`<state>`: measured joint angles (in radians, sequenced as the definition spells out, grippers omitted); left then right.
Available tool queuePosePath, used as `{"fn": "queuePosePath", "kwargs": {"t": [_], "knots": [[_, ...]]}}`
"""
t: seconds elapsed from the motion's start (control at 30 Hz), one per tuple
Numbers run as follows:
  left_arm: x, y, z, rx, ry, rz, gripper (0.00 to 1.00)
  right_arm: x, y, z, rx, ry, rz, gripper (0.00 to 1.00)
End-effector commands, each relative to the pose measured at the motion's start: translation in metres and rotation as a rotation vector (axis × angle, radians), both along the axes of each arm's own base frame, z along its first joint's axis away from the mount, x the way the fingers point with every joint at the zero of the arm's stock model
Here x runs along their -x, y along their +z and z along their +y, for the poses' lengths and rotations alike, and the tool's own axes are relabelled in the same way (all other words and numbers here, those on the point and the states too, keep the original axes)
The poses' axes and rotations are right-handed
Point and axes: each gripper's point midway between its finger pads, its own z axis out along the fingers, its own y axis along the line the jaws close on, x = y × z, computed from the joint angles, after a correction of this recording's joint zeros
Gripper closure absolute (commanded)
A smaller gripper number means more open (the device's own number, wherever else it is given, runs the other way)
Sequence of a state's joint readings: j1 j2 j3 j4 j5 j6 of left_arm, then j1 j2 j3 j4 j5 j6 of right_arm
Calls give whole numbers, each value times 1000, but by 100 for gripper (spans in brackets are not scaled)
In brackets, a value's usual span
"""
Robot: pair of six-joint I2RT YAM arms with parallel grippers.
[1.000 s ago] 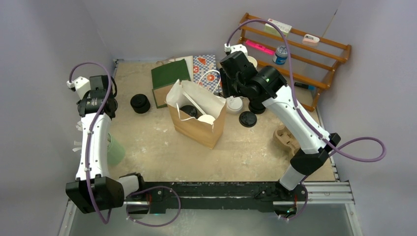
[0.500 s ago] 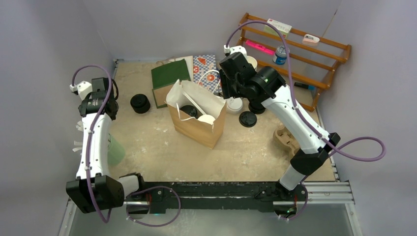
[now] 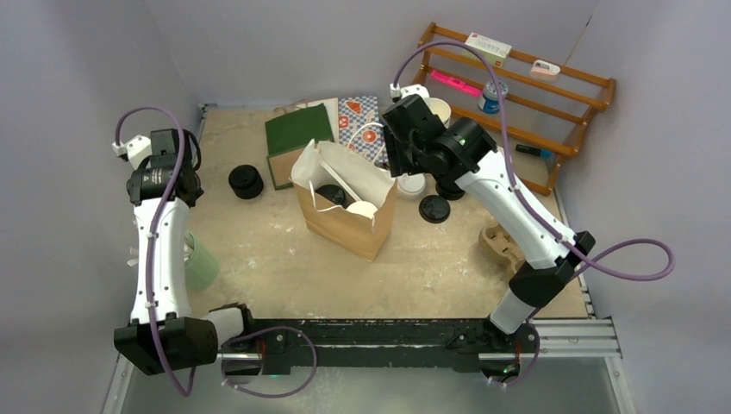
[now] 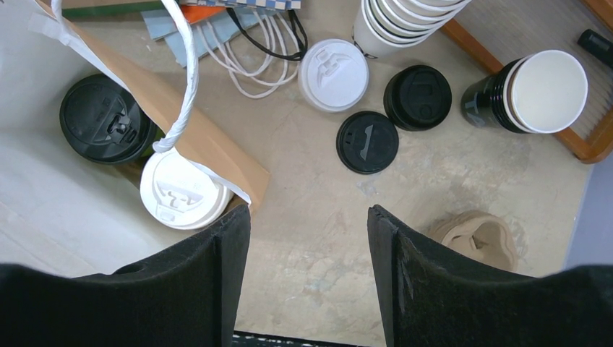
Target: Pack the takeout coffee
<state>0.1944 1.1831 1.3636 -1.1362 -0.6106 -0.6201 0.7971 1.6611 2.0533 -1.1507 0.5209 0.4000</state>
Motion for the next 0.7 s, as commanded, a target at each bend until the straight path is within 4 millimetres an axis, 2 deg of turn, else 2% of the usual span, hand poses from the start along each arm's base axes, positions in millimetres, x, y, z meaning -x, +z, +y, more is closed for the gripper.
{"fn": "queuePosePath", "kwargs": {"t": [0.0, 0.13, 0.23, 0.37, 0.67], "knots": [[10, 0, -2, 16, 19, -4, 51, 5, 8, -2, -37, 3, -14, 37], [8, -6, 0, 2, 6, 4, 60, 5, 9, -3, -39, 1, -15, 37], [5, -7, 2, -7, 1, 5, 63, 6, 9, -4, -40, 1, -13, 37], [9, -11, 7, -37, 21, 35, 64, 6, 10, -4, -43, -2, -16, 37], [7, -5, 17, -95, 28, 48, 64, 6, 9, -2, -41, 0, -6, 37]]}}
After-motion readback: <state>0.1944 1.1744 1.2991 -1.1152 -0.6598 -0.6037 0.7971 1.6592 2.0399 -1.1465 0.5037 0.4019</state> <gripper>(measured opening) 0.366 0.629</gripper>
